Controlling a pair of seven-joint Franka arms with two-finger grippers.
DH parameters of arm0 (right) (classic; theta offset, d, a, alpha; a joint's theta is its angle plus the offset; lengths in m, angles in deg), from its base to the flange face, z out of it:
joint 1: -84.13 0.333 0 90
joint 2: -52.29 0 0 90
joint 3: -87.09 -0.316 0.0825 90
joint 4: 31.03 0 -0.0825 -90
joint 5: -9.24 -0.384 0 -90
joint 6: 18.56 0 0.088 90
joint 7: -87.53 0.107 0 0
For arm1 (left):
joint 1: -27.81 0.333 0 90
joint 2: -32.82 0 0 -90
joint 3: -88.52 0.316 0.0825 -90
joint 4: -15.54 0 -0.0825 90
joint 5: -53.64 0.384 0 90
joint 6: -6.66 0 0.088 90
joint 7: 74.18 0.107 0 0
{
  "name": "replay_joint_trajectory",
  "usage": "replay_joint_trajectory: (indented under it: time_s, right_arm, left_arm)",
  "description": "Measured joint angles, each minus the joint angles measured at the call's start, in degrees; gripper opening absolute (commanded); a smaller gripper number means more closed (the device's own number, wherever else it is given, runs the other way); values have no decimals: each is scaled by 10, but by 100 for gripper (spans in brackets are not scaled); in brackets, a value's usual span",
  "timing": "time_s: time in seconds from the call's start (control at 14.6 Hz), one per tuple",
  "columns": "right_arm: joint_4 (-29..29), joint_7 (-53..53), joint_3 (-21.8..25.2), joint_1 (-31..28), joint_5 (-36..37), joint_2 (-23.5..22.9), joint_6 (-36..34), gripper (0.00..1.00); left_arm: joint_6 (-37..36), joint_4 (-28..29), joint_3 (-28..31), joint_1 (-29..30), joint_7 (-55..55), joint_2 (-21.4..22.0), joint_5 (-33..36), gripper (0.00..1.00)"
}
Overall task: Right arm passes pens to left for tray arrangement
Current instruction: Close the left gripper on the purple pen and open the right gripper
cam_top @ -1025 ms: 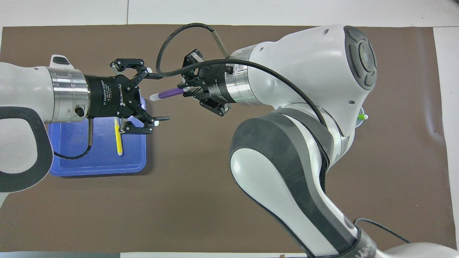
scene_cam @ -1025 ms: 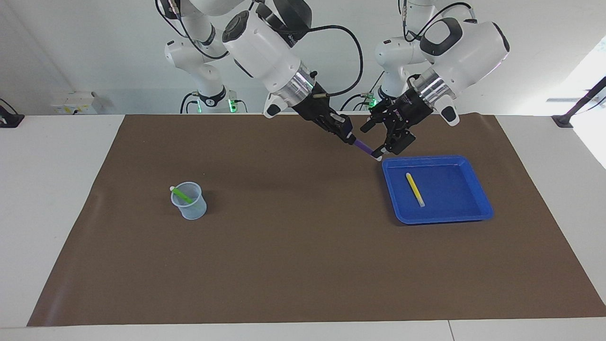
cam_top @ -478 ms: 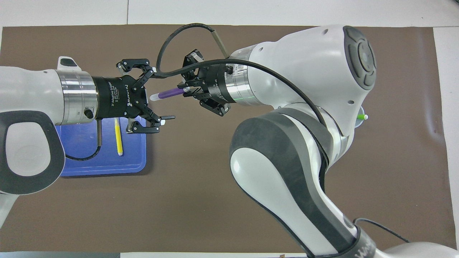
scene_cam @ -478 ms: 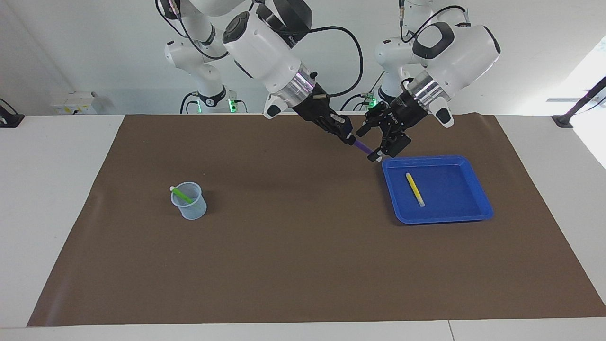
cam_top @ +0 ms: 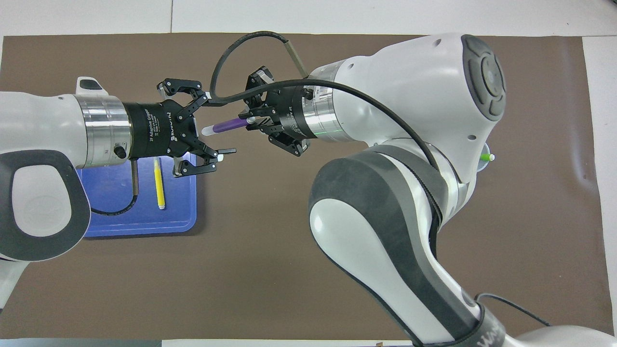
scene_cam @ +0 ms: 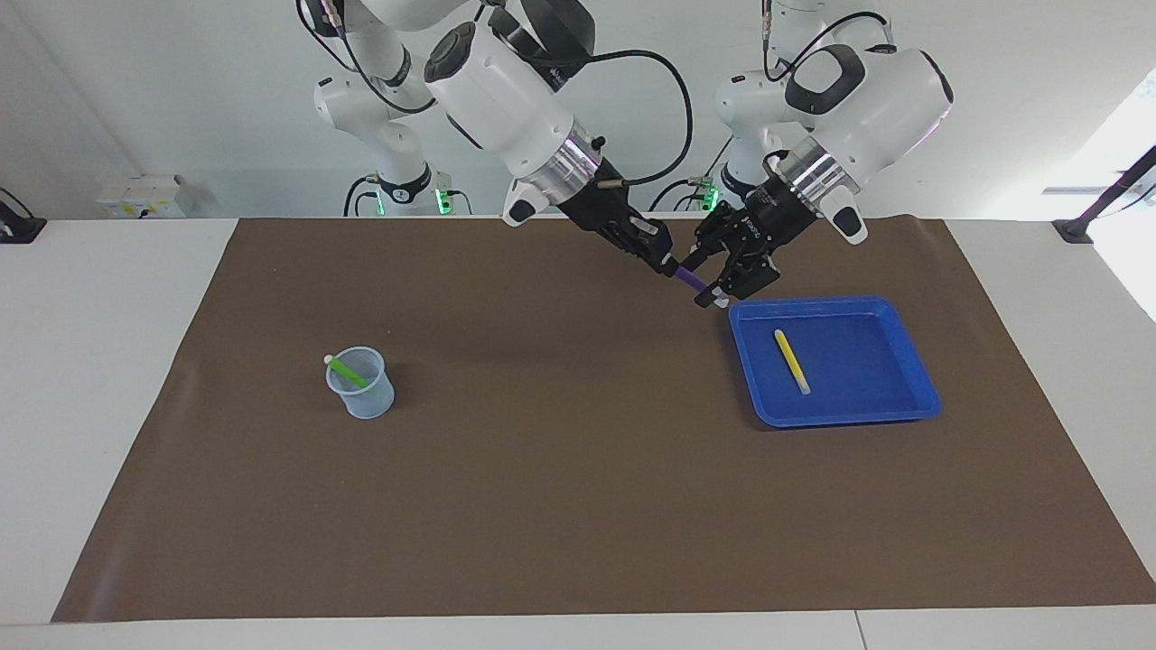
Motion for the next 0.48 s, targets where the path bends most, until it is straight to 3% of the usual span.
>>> replay_joint_trajectory:
  time_s: [0.07,0.14,0.48]
  right_arm:
    - [0,0,0,0,0,0,0,0]
    - [0,0,0,0,0,0,0,0]
    - [0,0,0,0,1,0,-1,0]
  left_arm:
    - [1,0,0,-1,-1,0,0,26]
    - [1,0,0,-1,-1,0,0,4]
    - [5,2,0,-2,2,1,0,0]
